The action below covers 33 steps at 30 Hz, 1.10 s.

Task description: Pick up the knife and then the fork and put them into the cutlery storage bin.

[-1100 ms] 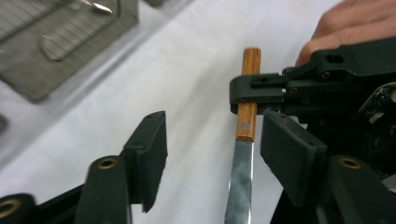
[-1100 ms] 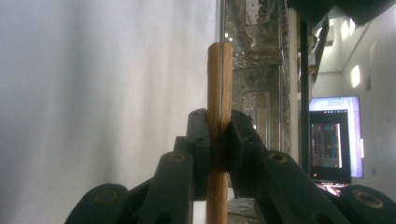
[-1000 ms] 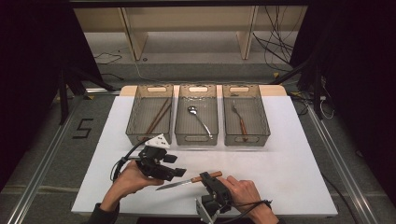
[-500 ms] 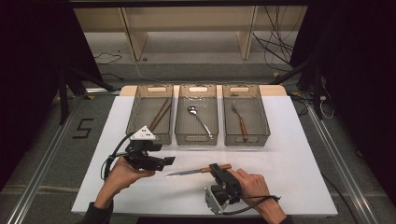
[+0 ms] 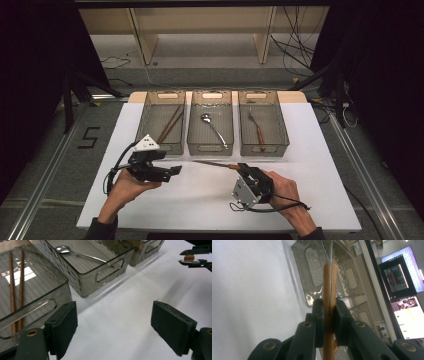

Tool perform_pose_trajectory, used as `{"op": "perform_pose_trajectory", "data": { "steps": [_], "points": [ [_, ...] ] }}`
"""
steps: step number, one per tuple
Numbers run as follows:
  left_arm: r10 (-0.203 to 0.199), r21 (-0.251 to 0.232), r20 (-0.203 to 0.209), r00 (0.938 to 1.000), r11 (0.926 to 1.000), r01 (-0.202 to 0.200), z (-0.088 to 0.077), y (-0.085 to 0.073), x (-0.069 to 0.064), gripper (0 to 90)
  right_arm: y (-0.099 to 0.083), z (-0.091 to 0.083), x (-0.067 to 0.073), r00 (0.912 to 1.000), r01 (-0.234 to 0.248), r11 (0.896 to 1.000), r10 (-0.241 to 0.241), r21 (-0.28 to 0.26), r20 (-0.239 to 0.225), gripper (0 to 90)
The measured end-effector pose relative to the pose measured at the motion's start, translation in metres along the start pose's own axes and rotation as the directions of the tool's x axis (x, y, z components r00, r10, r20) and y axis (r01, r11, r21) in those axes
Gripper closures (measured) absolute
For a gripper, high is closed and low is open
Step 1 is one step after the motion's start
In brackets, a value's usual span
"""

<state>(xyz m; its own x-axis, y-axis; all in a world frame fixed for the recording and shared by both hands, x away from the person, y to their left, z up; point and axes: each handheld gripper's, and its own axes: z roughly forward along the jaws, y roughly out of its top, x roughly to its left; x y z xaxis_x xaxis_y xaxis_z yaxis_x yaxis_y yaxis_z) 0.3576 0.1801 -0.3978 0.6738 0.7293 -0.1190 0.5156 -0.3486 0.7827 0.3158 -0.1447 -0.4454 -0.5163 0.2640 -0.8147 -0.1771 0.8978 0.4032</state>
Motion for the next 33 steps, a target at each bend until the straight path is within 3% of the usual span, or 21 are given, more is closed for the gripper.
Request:
{"op": "perform_pose_trajectory", "data": {
  "steps": [5,12,15,19,20,24,26,27,29,30,33],
  "points": [
    [-0.006,-0.010,-0.012,0.9999,0.9999,0.006,-0.004,-0.003,0.003,20.5,-0.004,0.002,-0.005,0.9995,-0.031,0.999,0.031,0.006,0.004,81.3],
    [-0.022,-0.044,-0.016,0.9996,0.9988,0.021,-0.005,-0.011,0.005,19.6,-0.015,0.003,-0.025,0.9851,-0.171,0.985,0.171,0.027,-0.017,81.3],
    [-0.017,-0.058,-0.016,0.9997,0.9982,0.016,-0.004,-0.015,0.004,19.4,-0.021,0.005,-0.036,0.9645,-0.260,0.965,0.262,0.032,-0.036,81.2],
    [-0.020,-0.082,-0.014,0.9997,0.9965,0.019,-0.002,-0.022,0.002,19.2,-0.028,0.009,-0.052,0.9212,-0.382,0.923,0.384,0.036,-0.065,81.3],
    [-0.021,-0.086,-0.009,0.9997,0.9961,0.020,-0.001,-0.025,0.001,19.2,-0.030,0.011,-0.056,0.9030,-0.421,0.906,0.423,0.039,-0.075,81.2],
    [-0.013,-0.091,-0.003,0.9999,0.9958,0.013,0.005,-0.034,-0.001,18.2,-0.039,0.017,-0.077,0.8161,-0.562,0.826,0.563,0.047,-0.130,81.2],
    [-0.011,-0.103,-0.005,0.9999,0.9946,0.010,0.007,-0.040,-0.002,18.2,-0.043,0.020,-0.087,0.7665,-0.623,0.780,0.624,0.061,-0.152,81.2],
    [-0.012,-0.112,-0.005,0.9999,0.9936,0.011,0.009,-0.042,-0.003,18.2,-0.046,0.023,-0.092,0.7364,-0.654,0.753,0.655,0.067,-0.171,81.2],
    [-0.013,-0.133,-0.001,0.9999,0.9911,0.013,0.011,-0.048,-0.003,17.9,-0.050,0.027,-0.102,0.6659,-0.720,0.689,0.718,0.077,-0.201,81.2],
    [-0.013,-0.141,-0.001,0.9999,0.9900,0.013,0.012,-0.051,-0.004,17.8,-0.053,0.029,-0.107,0.6263,-0.752,0.653,0.750,0.087,-0.213,81.2],
    [-0.012,-0.144,0.004,0.9999,0.9894,0.012,0.014,-0.057,-0.004,17.6,-0.061,0.037,-0.120,0.5513,-0.802,0.585,0.802,0.117,-0.231,81.2]
  ]
}}
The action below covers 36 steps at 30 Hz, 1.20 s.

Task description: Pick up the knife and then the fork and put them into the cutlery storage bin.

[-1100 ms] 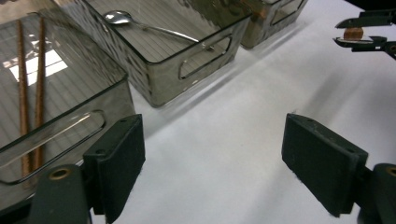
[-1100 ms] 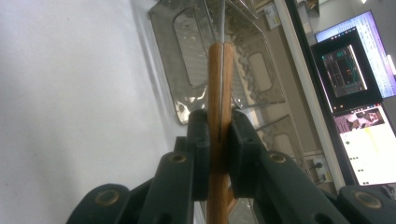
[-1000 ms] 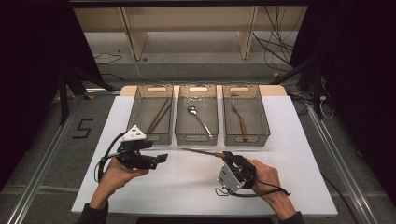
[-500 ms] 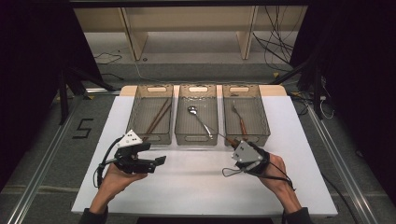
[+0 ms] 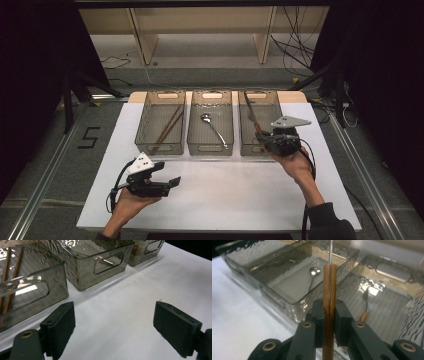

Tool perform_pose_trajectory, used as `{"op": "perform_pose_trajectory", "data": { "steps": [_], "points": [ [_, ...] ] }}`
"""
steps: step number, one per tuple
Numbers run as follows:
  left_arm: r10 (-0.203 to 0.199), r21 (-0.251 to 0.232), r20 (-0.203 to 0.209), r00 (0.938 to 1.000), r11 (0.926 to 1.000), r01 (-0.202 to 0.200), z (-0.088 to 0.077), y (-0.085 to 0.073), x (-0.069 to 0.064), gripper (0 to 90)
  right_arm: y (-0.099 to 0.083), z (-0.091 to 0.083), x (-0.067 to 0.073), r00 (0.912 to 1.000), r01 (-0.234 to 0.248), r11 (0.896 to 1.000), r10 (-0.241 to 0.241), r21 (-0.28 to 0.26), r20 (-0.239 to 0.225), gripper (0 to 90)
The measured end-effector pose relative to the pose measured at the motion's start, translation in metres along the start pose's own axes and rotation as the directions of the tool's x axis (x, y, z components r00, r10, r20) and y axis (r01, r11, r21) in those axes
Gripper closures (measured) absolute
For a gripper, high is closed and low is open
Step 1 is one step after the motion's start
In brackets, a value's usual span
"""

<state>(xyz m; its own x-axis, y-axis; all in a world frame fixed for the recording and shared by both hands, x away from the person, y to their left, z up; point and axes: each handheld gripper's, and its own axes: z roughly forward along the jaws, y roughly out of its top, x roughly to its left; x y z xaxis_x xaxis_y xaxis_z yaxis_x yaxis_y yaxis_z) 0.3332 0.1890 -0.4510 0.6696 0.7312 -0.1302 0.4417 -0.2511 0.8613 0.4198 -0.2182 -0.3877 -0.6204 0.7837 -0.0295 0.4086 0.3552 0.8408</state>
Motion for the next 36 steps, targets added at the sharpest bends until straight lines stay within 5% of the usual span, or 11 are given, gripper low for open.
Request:
{"op": "perform_pose_trajectory", "data": {
  "steps": [5,11,23,36],
  "points": [
    [-0.013,-0.029,-0.001,0.9999,0.9995,0.013,-0.002,-0.008,0.002,17.5,0.009,0.006,-0.021,0.9911,-0.129,0.991,0.130,0.019,-0.031,81.1],
    [-0.016,-0.030,-0.004,0.9999,0.9994,0.016,-0.001,-0.018,0.002,17.6,0.020,0.015,-0.037,0.9821,-0.188,0.981,0.188,0.050,-0.005,81.1],
    [-0.043,-0.059,-0.010,0.9990,0.9974,0.042,-0.004,-0.030,0.004,17.6,0.031,0.040,-0.057,0.9713,-0.237,0.966,0.233,0.104,0.050,81.1],
    [-0.018,-0.064,-0.009,0.9998,0.9978,0.017,-0.004,-0.031,0.002,17.7,0.031,0.061,-0.072,0.9582,-0.275,0.947,0.256,0.164,0.127,81.1]
  ]
}}
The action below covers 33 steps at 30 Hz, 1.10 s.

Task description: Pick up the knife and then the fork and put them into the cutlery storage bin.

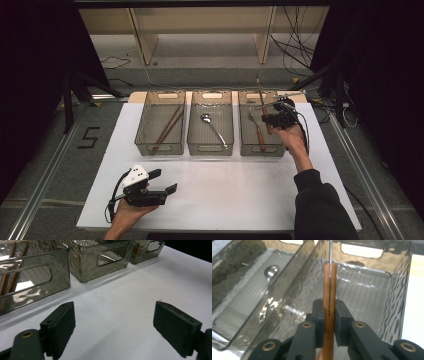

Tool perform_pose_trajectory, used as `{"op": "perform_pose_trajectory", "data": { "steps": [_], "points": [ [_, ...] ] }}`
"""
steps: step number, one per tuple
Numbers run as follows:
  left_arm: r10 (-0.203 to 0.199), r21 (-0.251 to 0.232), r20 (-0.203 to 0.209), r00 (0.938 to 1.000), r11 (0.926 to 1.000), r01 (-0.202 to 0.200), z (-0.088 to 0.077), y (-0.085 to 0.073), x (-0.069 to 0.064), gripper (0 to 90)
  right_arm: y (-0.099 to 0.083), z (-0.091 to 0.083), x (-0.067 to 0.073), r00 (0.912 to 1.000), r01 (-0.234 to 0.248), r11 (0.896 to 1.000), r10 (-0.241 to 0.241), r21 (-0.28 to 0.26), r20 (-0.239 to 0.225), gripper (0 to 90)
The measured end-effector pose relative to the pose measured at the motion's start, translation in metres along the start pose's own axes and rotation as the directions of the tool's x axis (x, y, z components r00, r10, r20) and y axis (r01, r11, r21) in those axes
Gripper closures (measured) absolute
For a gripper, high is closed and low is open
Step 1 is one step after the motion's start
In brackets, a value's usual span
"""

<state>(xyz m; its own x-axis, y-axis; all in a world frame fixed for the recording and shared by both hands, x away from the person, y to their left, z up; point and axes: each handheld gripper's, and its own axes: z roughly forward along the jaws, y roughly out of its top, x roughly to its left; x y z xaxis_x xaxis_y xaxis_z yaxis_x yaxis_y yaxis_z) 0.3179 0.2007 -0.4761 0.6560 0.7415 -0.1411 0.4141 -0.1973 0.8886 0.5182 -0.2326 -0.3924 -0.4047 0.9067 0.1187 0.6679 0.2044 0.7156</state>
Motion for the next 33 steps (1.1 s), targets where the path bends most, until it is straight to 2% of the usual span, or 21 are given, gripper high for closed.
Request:
{"op": "perform_pose_trajectory", "data": {
  "steps": [11,15,23,24,27,33],
  "points": [
    [0.003,-0.003,0.006,1.0000,1.0000,-0.003,0.001,0.000,-0.002,17.7,-0.003,0.010,-0.006,0.9992,-0.029,0.998,0.027,0.052,0.031,81.0],
    [0.005,-0.004,0.005,1.0000,1.0000,-0.005,0.000,-0.001,-0.002,17.7,-0.005,0.012,-0.005,0.9990,-0.021,0.997,0.018,0.076,0.041,81.0],
    [0.006,-0.007,0.005,1.0000,1.0000,-0.006,0.000,0.000,-0.002,17.7,-0.007,0.018,-0.005,0.9986,-0.033,0.994,0.028,0.108,0.045,80.4],
    [0.005,-0.007,0.005,1.0000,1.0000,-0.005,0.000,-0.001,-0.002,17.7,-0.007,0.019,-0.005,0.9986,-0.036,0.993,0.031,0.113,0.042,79.2],
    [0.009,-0.004,0.005,1.0000,1.0000,-0.009,0.000,-0.001,-0.002,17.7,-0.006,0.018,-0.004,0.9991,-0.038,0.992,0.036,0.121,0.023,60.2],
    [0.007,-0.006,0.005,1.0000,1.0000,-0.007,0.001,-0.001,-0.003,17.7,-0.003,0.004,0.004,0.9995,-0.018,0.998,0.016,0.064,0.028,47.6]
  ]
}}
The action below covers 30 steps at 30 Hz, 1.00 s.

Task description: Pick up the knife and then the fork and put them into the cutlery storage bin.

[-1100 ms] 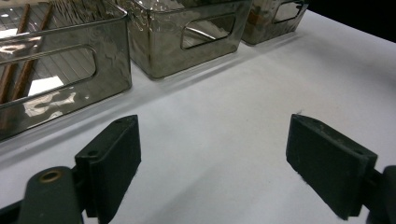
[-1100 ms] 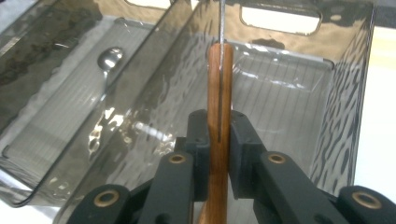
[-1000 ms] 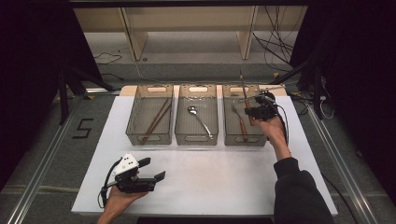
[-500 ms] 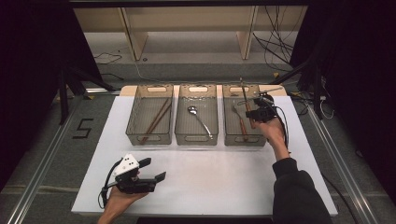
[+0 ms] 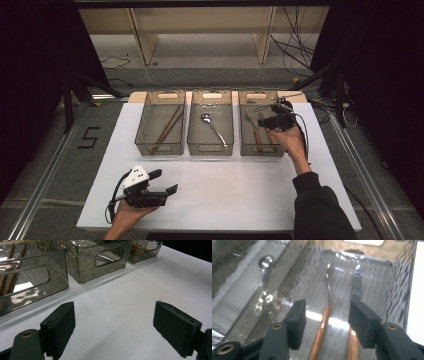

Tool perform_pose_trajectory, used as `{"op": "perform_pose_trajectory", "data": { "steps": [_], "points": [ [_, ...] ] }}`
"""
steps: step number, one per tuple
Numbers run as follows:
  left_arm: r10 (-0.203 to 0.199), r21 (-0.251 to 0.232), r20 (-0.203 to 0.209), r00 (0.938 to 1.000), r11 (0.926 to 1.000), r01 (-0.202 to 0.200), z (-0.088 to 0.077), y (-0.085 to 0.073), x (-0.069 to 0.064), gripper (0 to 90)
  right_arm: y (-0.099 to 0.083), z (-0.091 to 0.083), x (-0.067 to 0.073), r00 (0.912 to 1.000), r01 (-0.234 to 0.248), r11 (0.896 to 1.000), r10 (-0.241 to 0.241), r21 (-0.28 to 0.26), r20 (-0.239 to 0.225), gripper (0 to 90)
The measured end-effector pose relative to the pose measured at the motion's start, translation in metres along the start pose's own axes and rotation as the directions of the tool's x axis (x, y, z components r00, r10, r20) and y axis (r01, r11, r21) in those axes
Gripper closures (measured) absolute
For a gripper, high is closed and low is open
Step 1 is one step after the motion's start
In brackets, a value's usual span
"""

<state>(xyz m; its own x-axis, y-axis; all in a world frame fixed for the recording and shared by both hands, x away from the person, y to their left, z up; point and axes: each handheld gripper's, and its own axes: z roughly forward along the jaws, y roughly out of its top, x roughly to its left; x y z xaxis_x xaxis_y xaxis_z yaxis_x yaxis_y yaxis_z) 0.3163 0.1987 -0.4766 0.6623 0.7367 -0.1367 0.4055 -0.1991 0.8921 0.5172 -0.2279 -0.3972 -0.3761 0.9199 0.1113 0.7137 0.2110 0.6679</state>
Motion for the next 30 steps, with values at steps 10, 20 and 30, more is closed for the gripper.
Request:
{"op": "perform_pose_trajectory", "data": {
  "steps": [10,20,30],
  "points": [
    [0.002,0.001,-0.003,1.0000,1.0000,-0.002,0.000,0.000,0.000,17.7,-0.009,-0.031,0.024,0.9933,0.076,0.989,-0.087,-0.129,-0.076,39.6],
    [0.003,-0.002,-0.003,1.0000,1.0000,-0.003,0.000,0.000,0.000,17.7,-0.037,-0.051,0.058,0.9662,0.141,0.962,-0.186,-0.235,-0.179,38.0],
    [0.001,-0.008,-0.002,1.0000,1.0000,-0.001,-0.001,0.000,0.000,17.7,-0.058,-0.062,0.077,0.9479,0.150,0.944,-0.222,-0.295,-0.228,35.2]
  ]
}}
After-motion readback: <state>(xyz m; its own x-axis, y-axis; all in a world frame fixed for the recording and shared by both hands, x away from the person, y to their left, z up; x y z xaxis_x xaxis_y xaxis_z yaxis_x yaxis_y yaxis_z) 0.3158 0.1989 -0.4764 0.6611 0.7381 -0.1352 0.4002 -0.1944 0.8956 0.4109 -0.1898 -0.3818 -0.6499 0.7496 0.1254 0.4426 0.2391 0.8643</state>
